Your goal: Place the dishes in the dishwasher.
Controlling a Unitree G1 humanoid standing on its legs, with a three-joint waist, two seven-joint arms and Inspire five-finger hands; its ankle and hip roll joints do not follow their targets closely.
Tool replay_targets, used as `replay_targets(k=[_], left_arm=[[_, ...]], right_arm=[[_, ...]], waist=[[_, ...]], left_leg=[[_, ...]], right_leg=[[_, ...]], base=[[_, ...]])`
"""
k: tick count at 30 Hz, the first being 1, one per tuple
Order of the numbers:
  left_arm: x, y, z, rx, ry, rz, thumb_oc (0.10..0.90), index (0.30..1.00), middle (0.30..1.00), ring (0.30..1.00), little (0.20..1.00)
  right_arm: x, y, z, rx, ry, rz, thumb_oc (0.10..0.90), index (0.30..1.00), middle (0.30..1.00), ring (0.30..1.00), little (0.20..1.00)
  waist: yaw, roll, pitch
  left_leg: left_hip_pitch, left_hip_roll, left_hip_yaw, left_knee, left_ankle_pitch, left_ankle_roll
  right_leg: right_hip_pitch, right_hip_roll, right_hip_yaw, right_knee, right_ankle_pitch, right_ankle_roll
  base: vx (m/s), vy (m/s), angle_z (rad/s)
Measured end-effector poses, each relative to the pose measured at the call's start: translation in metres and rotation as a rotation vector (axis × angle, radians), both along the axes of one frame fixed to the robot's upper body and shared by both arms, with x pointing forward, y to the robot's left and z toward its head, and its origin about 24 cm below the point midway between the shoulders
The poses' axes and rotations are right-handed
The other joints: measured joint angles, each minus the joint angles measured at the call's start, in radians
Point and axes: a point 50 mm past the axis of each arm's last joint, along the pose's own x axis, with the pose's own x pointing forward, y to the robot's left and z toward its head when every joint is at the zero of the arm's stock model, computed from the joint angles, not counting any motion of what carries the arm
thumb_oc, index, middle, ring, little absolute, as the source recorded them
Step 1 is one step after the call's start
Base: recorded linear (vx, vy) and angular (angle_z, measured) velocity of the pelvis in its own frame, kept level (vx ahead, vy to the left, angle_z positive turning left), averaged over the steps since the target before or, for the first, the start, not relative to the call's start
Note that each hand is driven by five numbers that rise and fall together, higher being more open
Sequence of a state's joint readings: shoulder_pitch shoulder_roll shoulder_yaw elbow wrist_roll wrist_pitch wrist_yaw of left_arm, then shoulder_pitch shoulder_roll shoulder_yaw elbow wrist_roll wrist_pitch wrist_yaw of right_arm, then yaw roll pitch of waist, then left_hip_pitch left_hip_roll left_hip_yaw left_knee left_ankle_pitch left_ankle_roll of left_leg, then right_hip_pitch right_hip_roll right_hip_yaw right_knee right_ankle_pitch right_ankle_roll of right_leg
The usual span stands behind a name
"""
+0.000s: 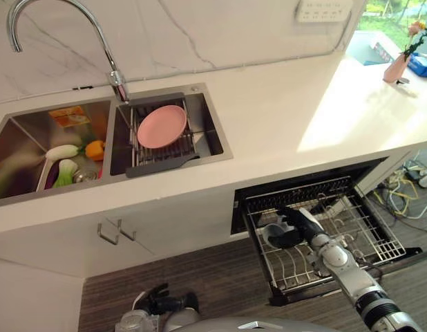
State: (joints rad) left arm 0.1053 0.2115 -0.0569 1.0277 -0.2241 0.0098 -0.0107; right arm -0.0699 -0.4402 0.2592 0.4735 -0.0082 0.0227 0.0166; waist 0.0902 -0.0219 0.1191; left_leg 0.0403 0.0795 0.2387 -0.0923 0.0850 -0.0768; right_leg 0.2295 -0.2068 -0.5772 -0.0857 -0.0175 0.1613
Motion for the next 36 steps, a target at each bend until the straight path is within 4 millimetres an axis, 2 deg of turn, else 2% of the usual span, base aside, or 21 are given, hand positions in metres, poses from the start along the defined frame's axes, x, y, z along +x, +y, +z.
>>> replay_targets(k=[1, 3, 6, 8, 11, 14, 16, 17, 18, 23, 24, 28, 29, 32, 35, 36], left_arm=[[0.001, 0.0, 0.0, 0.001, -0.003, -0.003, 0.8, 0.9, 0.9, 0.9, 0.9], [-0.001, -0.001, -0.001, 0.005, 0.005, 0.0, 0.8, 0.9, 0.9, 0.9, 0.9], [0.0, -0.001, 0.0, 0.001, 0.002, -0.006, 0.8, 0.9, 0.9, 0.9, 0.9], [-0.001, -0.001, -0.001, 0.0, 0.004, 0.0, 0.8, 0.9, 0.9, 0.9, 0.9], [-0.001, -0.001, -0.001, 0.0, 0.007, 0.003, 0.8, 0.9, 0.9, 0.9, 0.9], [-0.004, 0.0, -0.002, -0.001, 0.017, 0.017, 0.8, 0.9, 0.9, 0.9, 0.9], [-0.01, 0.0, -0.004, -0.004, 0.036, 0.045, 0.8, 0.9, 0.9, 0.9, 0.9], [-0.01, 0.0, -0.004, -0.004, 0.036, 0.045, 0.8, 0.9, 0.9, 0.9, 0.9], [-0.011, 0.0, -0.005, -0.004, 0.046, 0.047, 0.8, 0.9, 0.9, 0.9, 0.9], [-0.012, -0.001, -0.005, 0.001, 0.055, 0.035, 0.8, 0.9, 0.9, 0.9, 0.9], [-0.011, -0.002, -0.005, 0.005, 0.051, 0.019, 0.8, 0.9, 0.9, 0.9, 0.9], [-0.009, -0.003, -0.005, 0.0, 0.051, 0.006, 0.8, 0.9, 0.9, 0.9, 0.9], [-0.01, -0.003, -0.005, 0.0, 0.052, 0.007, 0.8, 0.9, 0.9, 0.9, 0.9], [-0.012, -0.004, -0.006, -0.003, 0.055, 0.01, 0.8, 0.9, 0.9, 0.9, 0.9], [-0.015, -0.003, -0.007, 0.0, 0.065, 0.013, 0.8, 0.9, 0.9, 0.9, 0.9], [-0.016, -0.004, -0.007, 0.0, 0.066, 0.015, 0.8, 0.9, 0.9, 0.9, 0.9]], right_arm=[[0.0, -0.001, 0.001, -0.007, -0.006, 0.004, 0.8, 0.9, 0.9, 0.9, 0.9], [-0.002, -0.001, -0.007, 0.124, 0.009, -0.112, 0.8, 0.9, 0.9, 0.9, 0.9], [-0.007, 0.002, -0.01, 0.048, 0.043, -0.023, 0.8, 0.9, 0.9, 0.9, 0.9], [-0.011, 0.001, -0.011, 0.148, 0.036, -0.106, 0.8, 0.9, 0.9, 0.9, 0.9], [-0.013, 0.003, 0.001, 0.158, -0.007, -0.07, 0.8, 0.9, 0.9, 0.9, 0.9], [-0.017, 0.005, 0.032, 0.233, -0.137, -0.05, 0.8, 0.9, 0.9, 0.9, 0.9], [-0.018, 0.007, 0.045, 0.33, -0.216, -0.071, 0.8, 0.9, 0.9, 0.9, 0.9], [-0.018, 0.007, 0.045, 0.33, -0.216, -0.071, 0.8, 0.9, 0.9, 0.9, 0.9], [-0.02, 0.006, 0.045, 0.412, -0.235, -0.118, 0.8, 0.9, 0.9, 0.9, 0.9], [-0.023, 0.001, 0.043, 0.434, -0.189, -0.094, 0.8, 0.9, 0.9, 0.9, 0.9], [-0.023, 0.002, 0.04, 0.495, -0.181, -0.123, 0.8, 0.9, 0.9, 0.9, 0.9], [-0.023, 0.01, 0.04, 0.547, -0.159, -0.088, 0.8, 0.9, 0.9, 0.9, 0.9], [-0.022, 0.012, 0.047, 0.566, -0.181, -0.071, 0.8, 0.9, 0.9, 0.9, 0.9], [-0.019, 0.018, 0.086, 0.729, -0.313, 0.004, 0.8, 0.9, 0.9, 0.9, 0.9], [-0.018, 0.04, 0.116, 1.124, -0.466, 0.007, 0.8, 0.9, 0.9, 0.9, 0.9], [-0.018, 0.045, 0.128, 1.203, -0.508, 0.045, 0.8, 0.9, 0.9, 0.9, 0.9]], waist=[[-0.001, 0.001, 0.001], [-0.005, -0.003, -0.002], [-0.009, -0.002, -0.001], [-0.009, -0.002, -0.002], [-0.019, 0.004, 0.001], [-0.038, 0.006, 0.002], [-0.05, 0.006, 0.002], [-0.05, 0.006, 0.002], [-0.058, 0.005, 0.001], [-0.07, 0.007, 0.0], [-0.07, 0.008, -0.003], [-0.07, 0.022, -0.013], [-0.069, 0.023, -0.015], [-0.07, 0.025, -0.016], [-0.073, 0.024, -0.022], [-0.073, 0.027, -0.024]], left_leg=[[-0.001, 0.0, 0.0, 0.0, -0.001, 0.001], [0.001, -0.001, 0.0, 0.0, -0.001, 0.001], [0.002, -0.002, 0.001, 0.0, -0.001, 0.001], [0.003, -0.002, 0.001, 0.0, -0.001, 0.001], [0.001, -0.001, 0.001, 0.0, -0.001, 0.001], [0.003, 0.0, 0.0, 0.0, -0.002, 0.0], [0.009, 0.0, 0.004, 0.0, -0.002, 0.0], [0.009, 0.0, 0.004, 0.0, -0.002, 0.0], [0.012, 0.001, 0.009, 0.0, -0.003, -0.001], [0.015, 0.002, 0.022, 0.0, -0.003, -0.002], [0.018, 0.004, 0.026, 0.0, -0.003, -0.002], [0.017, 0.004, 0.028, 0.0, -0.003, -0.002], [0.017, 0.005, 0.028, 0.0, -0.003, -0.002], [0.015, 0.005, 0.027, 0.0, -0.003, -0.002], [0.016, 0.004, 0.029, 0.0, -0.003, -0.002], [0.013, 0.004, 0.028, 0.0, -0.003, -0.002]], right_leg=[[0.0, 0.0, -0.002, 0.0, 0.0, 0.0], [0.001, 0.0, 0.0, 0.001, 0.0, 0.0], [0.0, -0.003, 0.0, 0.001, 0.0, 0.0], [0.001, -0.002, 0.002, 0.001, -0.001, 0.001], [0.0, -0.002, 0.002, 0.0, 0.0, 0.001], [-0.001, -0.001, 0.002, -0.001, -0.001, 0.002], [0.0, -0.002, 0.009, 0.0, -0.001, 0.002], [0.0, -0.002, 0.009, 0.0, -0.001, 0.002], [-0.001, -0.002, 0.013, 0.0, -0.001, 0.001], [-0.002, -0.004, 0.023, 0.001, 0.0, 0.002], [-0.005, -0.003, 0.028, 0.001, -0.001, 0.001], [-0.006, -0.003, 0.033, 0.001, 0.0, 0.001], [-0.006, -0.002, 0.033, 0.001, 0.0, 0.001], [-0.009, -0.002, 0.032, 0.0, 0.0, 0.001], [-0.011, -0.003, 0.034, 0.0, -0.002, 0.0], [-0.009, -0.004, 0.034, 0.0, -0.002, 0.0]], base=[[0.0, 0.0, 0.0], [0.0, 0.0, 0.0], [0.0, 0.0, 0.0], [0.0, 0.0, 0.0], [0.0, 0.0, 0.0], [0.0, 0.0, 0.0], [-0.01, -0.005, -0.07], [-0.01, -0.003, -0.1], [-0.01, -0.012, -0.07], [0.0, -0.009, -0.07], [-0.01, -0.015, -0.1], [-0.01, -0.011, -0.04], [0.0, 0.0, 0.0], [0.0, 0.0, 0.0], [0.0, -0.013, -0.02], [0.0, 0.0, 0.0]])
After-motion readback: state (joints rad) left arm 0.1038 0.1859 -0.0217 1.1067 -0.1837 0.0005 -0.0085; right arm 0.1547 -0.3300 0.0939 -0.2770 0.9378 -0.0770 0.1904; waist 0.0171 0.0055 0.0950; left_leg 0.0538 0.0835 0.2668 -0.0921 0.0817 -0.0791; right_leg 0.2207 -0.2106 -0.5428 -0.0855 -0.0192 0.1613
